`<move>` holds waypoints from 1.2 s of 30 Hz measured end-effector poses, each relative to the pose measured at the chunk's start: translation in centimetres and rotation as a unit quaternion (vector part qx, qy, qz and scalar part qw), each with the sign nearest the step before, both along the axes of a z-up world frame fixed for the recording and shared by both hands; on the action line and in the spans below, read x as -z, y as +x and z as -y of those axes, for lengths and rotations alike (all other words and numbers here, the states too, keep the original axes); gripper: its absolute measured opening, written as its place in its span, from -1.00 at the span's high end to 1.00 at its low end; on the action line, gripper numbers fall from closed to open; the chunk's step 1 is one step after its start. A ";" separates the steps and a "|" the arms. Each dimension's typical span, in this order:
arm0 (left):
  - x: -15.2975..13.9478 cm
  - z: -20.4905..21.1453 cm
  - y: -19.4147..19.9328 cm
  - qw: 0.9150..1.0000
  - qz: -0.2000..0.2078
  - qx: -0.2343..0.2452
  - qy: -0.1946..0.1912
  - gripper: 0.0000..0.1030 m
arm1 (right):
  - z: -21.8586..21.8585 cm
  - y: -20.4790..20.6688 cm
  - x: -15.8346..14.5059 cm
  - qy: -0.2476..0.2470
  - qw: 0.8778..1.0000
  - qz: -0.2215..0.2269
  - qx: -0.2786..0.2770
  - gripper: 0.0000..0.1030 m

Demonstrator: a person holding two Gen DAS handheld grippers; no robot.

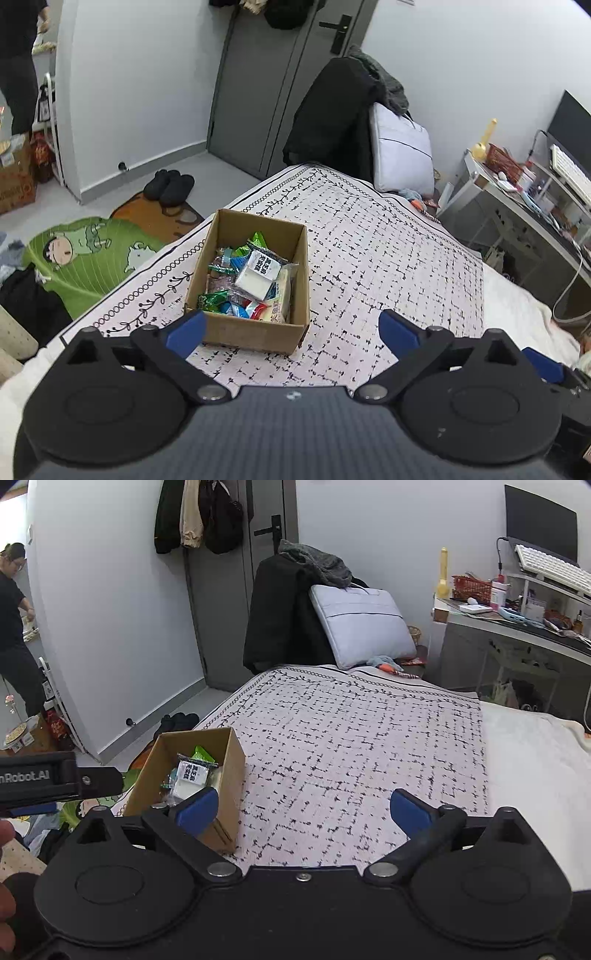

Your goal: Organize snacks

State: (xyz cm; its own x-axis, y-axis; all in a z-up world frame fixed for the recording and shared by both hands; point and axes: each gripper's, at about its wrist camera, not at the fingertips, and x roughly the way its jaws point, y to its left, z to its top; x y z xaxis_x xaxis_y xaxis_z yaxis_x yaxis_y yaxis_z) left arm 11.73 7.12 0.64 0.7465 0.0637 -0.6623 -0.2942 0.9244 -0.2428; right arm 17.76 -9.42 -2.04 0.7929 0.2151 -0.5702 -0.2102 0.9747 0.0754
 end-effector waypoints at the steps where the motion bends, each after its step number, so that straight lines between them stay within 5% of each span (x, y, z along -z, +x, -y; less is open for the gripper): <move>1: -0.1 0.0 -0.3 1.000 0.001 0.002 0.004 -0.96 | 0.2 -0.2 0.0 0.000 1.000 -0.001 0.004 -0.98; 36: -1.7 -0.1 -8.4 0.992 0.012 0.077 0.100 -1.00 | 1.3 -7.4 0.2 -0.004 0.998 -0.019 0.064 -0.99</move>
State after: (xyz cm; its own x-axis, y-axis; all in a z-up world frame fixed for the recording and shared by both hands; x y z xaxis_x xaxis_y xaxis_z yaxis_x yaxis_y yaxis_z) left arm 3.31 7.21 2.39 0.7728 0.0763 -0.6301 -0.1430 0.9881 -0.0558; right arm 10.33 -10.76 -2.25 0.7915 0.1088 -0.6014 -0.0816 0.9940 0.0724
